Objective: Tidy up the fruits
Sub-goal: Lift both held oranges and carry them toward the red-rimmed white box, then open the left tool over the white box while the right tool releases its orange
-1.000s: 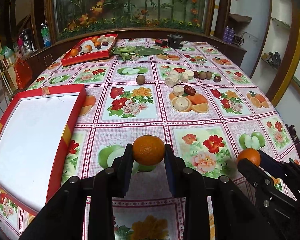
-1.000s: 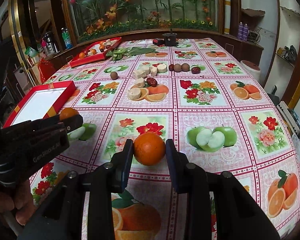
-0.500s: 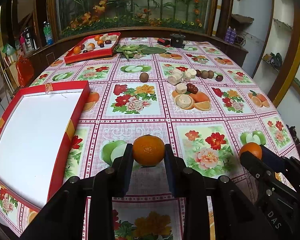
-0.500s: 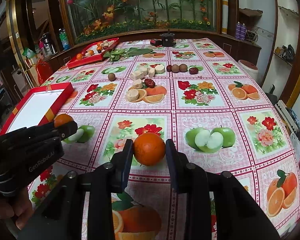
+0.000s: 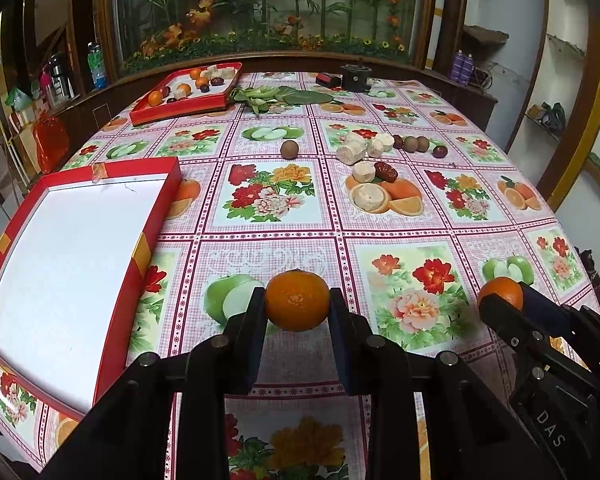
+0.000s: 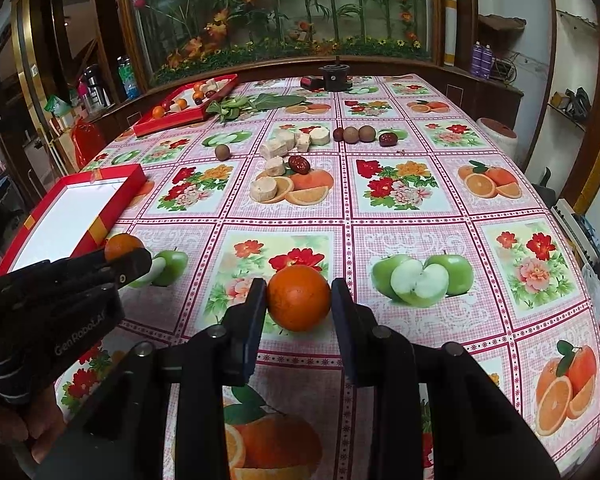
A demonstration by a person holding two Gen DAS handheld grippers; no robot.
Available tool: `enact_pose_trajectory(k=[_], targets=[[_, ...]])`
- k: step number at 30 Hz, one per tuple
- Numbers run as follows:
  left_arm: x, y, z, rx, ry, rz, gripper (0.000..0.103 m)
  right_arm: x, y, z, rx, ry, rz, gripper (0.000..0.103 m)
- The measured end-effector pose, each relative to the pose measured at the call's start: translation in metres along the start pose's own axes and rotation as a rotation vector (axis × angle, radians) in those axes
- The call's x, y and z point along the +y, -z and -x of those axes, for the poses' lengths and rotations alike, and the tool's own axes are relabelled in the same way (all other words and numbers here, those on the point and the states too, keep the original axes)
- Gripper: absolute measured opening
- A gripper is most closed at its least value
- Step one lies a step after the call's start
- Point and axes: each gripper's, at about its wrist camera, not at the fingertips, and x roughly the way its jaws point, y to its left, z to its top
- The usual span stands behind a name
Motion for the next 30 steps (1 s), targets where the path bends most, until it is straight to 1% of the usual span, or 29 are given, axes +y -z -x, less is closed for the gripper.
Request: enact_pose_trajectory(k=[4, 11, 15, 17, 19, 22, 23, 26, 28, 30], targets=[[0.001, 0.001, 0.001, 0.005, -0.003, 0.000, 0.029, 0.001, 0.001, -0.001, 0.001, -0.003, 0.000, 0.035], [0.011, -0.003, 0.010, -0.013, -0.013, 0.014, 0.029, 0.014, -0.004, 0.000, -0.005, -0.023, 0.031, 0.035], [0.031, -0.009, 0.020, -0.032, -0.033, 0.054, 0.029, 0.030, -0.013, -0.001, -0.016, -0.051, 0.067, 0.035], [0.047, -0.011, 0.027, -0.052, -0.061, 0.086, 0.029, 0.041, -0.019, -0.001, -0.026, -0.069, 0.089, 0.035], [0.068, -0.012, 0.034, -0.072, -0.102, 0.125, 0.029, 0.055, -0.026, -0.002, -0.039, -0.100, 0.113, 0.035], [0.106, -0.013, 0.035, -0.069, -0.159, 0.205, 0.029, 0.082, -0.039, -0.005, -0.054, -0.159, 0.155, 0.035], [0.122, -0.013, 0.034, -0.064, -0.185, 0.238, 0.029, 0.094, -0.043, -0.007, -0.060, -0.196, 0.172, 0.035], [0.153, -0.014, 0.031, -0.052, -0.234, 0.296, 0.029, 0.130, -0.057, -0.017, -0.074, -0.283, 0.223, 0.035], [0.169, -0.015, 0.029, -0.050, -0.267, 0.330, 0.029, 0.150, -0.066, -0.031, -0.047, -0.355, 0.237, 0.035], [0.185, -0.015, 0.025, -0.034, -0.304, 0.362, 0.029, 0.175, -0.073, -0.047, -0.027, -0.387, 0.274, 0.035]])
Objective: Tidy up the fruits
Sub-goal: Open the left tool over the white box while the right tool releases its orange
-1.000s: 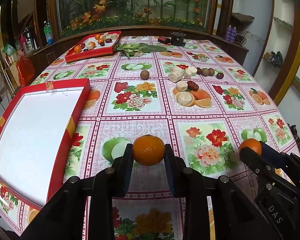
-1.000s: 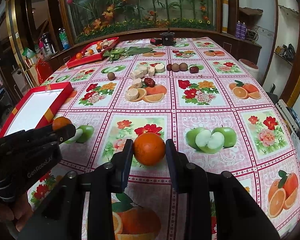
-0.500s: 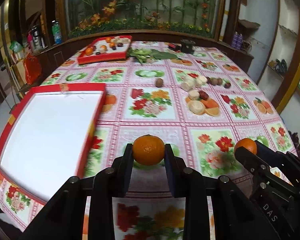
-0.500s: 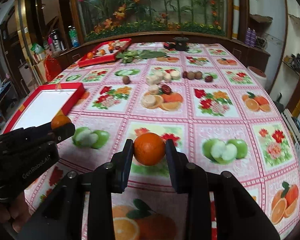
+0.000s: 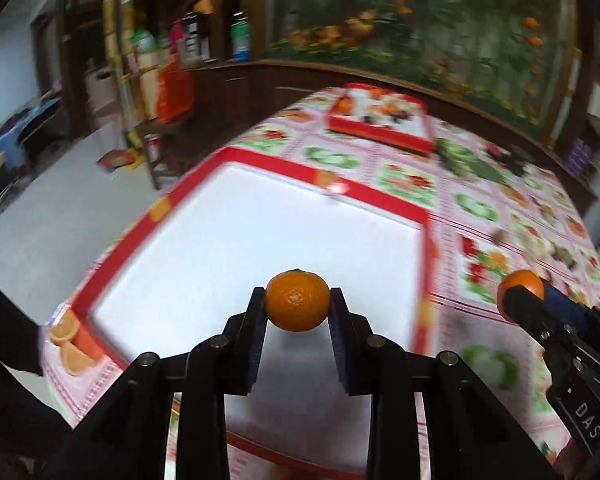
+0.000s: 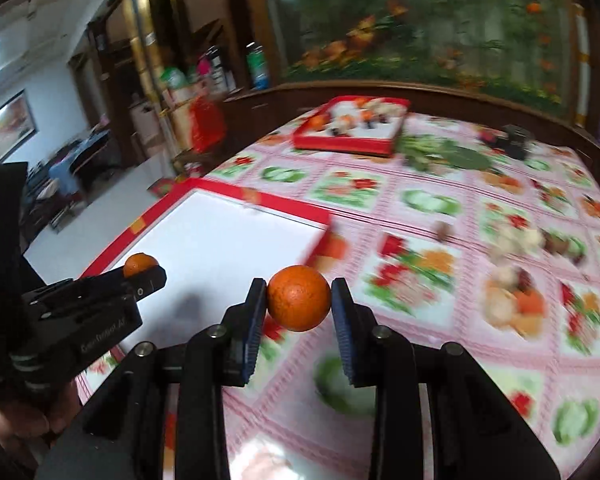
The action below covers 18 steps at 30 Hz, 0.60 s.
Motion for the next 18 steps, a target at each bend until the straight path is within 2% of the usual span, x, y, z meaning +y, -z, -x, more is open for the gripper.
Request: enact_pose_trajectory(k=[3, 9, 14, 15, 16, 18], targets=[[0.017, -0.004, -0.015, 0.028, -0.040, 0.036, 0.029, 0.018, -0.011, -0.031, 0.024, -0.041, 0.033, 0.035], [0.033, -0.006, -0.033, 0.073, -0.067, 0.065, 0.031, 0.038, -0.019, -0.081, 0.089, -0.072, 0.059, 0.035], [0.046, -0.006, -0.043, 0.107, -0.096, 0.095, 0.033, 0.040, -0.016, -0.101, 0.147, -0.091, 0.047, 0.036], [0.047, -0.006, -0.043, 0.109, -0.100, 0.102, 0.041, 0.039, -0.014, -0.103, 0.154, -0.095, 0.041, 0.036], [0.048, -0.005, -0.042, 0.104, -0.111, 0.107, 0.054, 0.038, -0.013, -0.101, 0.153, -0.097, 0.036, 0.037], [0.046, -0.006, -0.038, 0.078, -0.127, 0.107, 0.070, 0.035, -0.012, -0.096, 0.140, -0.097, 0.021, 0.046]])
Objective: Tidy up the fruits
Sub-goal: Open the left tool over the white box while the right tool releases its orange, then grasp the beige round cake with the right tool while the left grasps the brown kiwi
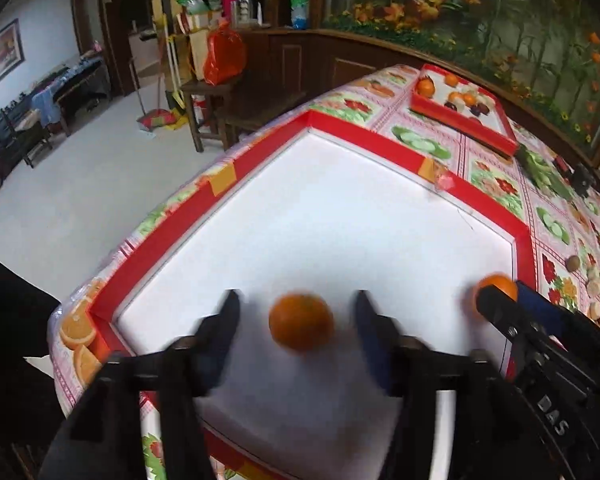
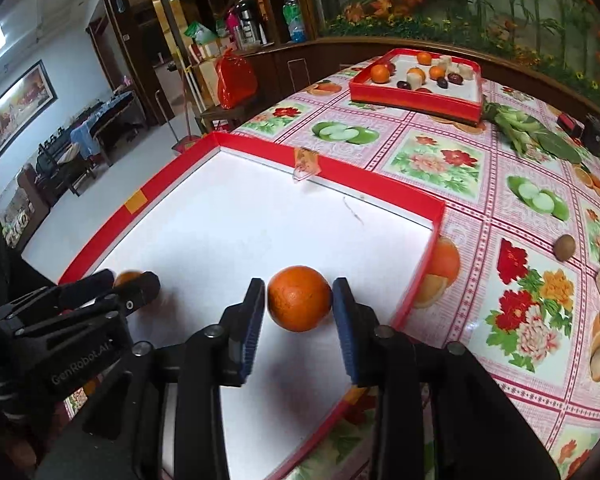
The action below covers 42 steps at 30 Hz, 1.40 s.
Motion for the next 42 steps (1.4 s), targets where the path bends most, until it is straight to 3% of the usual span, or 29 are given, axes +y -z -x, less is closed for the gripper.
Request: enact_pose_trajectory(k=[2, 6, 9, 14, 19, 23, 28, 30, 34, 35, 36, 42], targets=[[-0.003, 0.000, 0.006, -0.023, -0.005, -0.010, 0.081, -0.004, 0.001, 0.010, -0.033, -0.005, -0.018, 0.071], [-0.013, 0.001, 0.012, -0.037, -0.002, -0.022, 0.081, -0.014, 0.007, 0.036, -0.074, -0.029, -0.034, 0.072], [-0.023, 0.002, 0.025, -0.058, 0.057, -0.007, 0.081, -0.030, 0.018, 0.065, -0.129, -0.008, -0.062, 0.073], [-0.063, 0.014, 0.050, -0.114, 0.177, -0.079, 0.082, -0.093, 0.057, 0.122, -0.212, 0.132, -0.182, 0.076], [-0.120, 0.032, 0.061, -0.114, 0.289, -0.210, 0.082, -0.166, 0.094, 0.137, -0.164, 0.279, -0.331, 0.076], [-0.156, 0.038, 0.057, -0.108, 0.314, -0.307, 0.082, -0.191, 0.102, 0.133, -0.132, 0.308, -0.357, 0.076], [-0.159, 0.027, 0.050, -0.102, 0.323, -0.264, 0.082, -0.189, 0.077, 0.110, -0.099, 0.320, -0.272, 0.067], [-0.163, 0.022, 0.048, -0.101, 0.319, -0.254, 0.082, -0.190, 0.066, 0.096, -0.068, 0.335, -0.256, 0.055], [-0.188, 0.015, 0.041, -0.112, 0.323, -0.291, 0.082, -0.196, 0.061, 0.078, -0.023, 0.365, -0.257, 0.044], [-0.196, 0.013, 0.038, -0.106, 0.329, -0.301, 0.082, -0.197, 0.059, 0.078, -0.021, 0.377, -0.253, 0.033], [-0.202, 0.012, 0.035, -0.099, 0.337, -0.305, 0.082, -0.200, 0.059, 0.077, -0.015, 0.383, -0.253, 0.030], [-0.250, 0.005, 0.014, -0.060, 0.324, -0.355, 0.082, -0.213, 0.067, 0.091, -0.033, 0.388, -0.289, 0.030]])
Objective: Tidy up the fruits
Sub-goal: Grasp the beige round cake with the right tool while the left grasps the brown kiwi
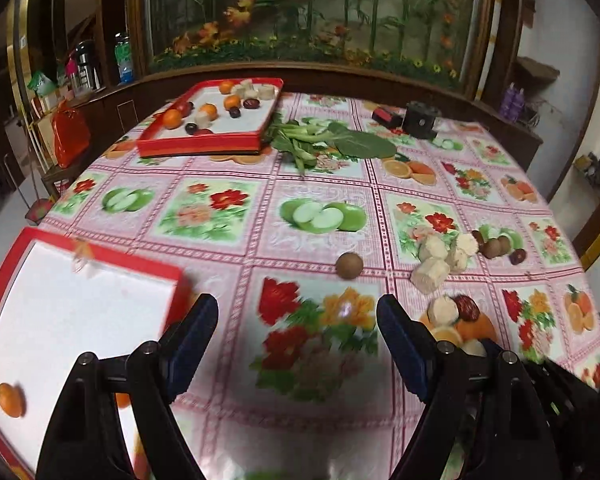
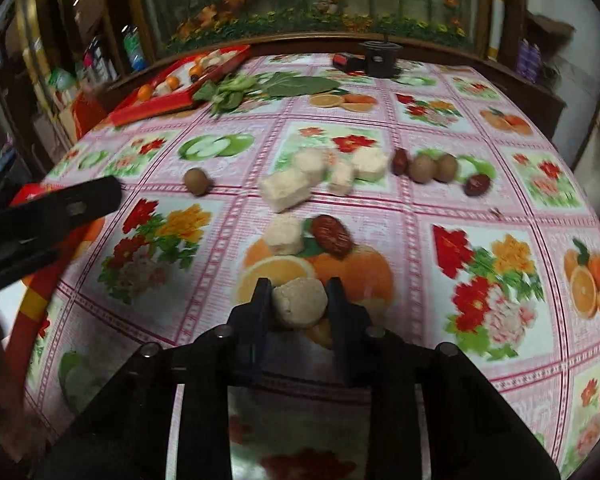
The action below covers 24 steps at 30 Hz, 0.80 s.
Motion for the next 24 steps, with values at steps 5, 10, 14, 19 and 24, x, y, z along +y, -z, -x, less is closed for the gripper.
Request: enact_pose_trajectory(k=[5, 10, 14, 19, 24], targets=[[-0.022, -0.008, -0.029, 0.028, -0.003, -0.016, 0.081, -0.027, 0.002, 0.013, -0.048, -0.023, -0.088, 0.030], [-0.031, -0.011, -0.055, 0.060, -0.046, -0.028, 0.043, -0.034, 0.001, 0.015, -0.069, -0.060, -0.114, 0.030], [-0.030, -0.008, -0.061, 0.050, -0.045, -0.029, 0.019, -0.033, -0.001, 0.017, -0.081, -0.079, -0.109, 0.030], [-0.026, 0.000, -0.047, 0.062, 0.009, -0.037, 0.019, -0.032, -0.001, 0.017, -0.082, -0.070, -0.098, 0.030], [-0.022, 0.024, -0.010, 0.049, 0.082, -0.056, 0.019, -0.027, 0.000, 0.023, -0.078, -0.065, -0.091, 0.030]])
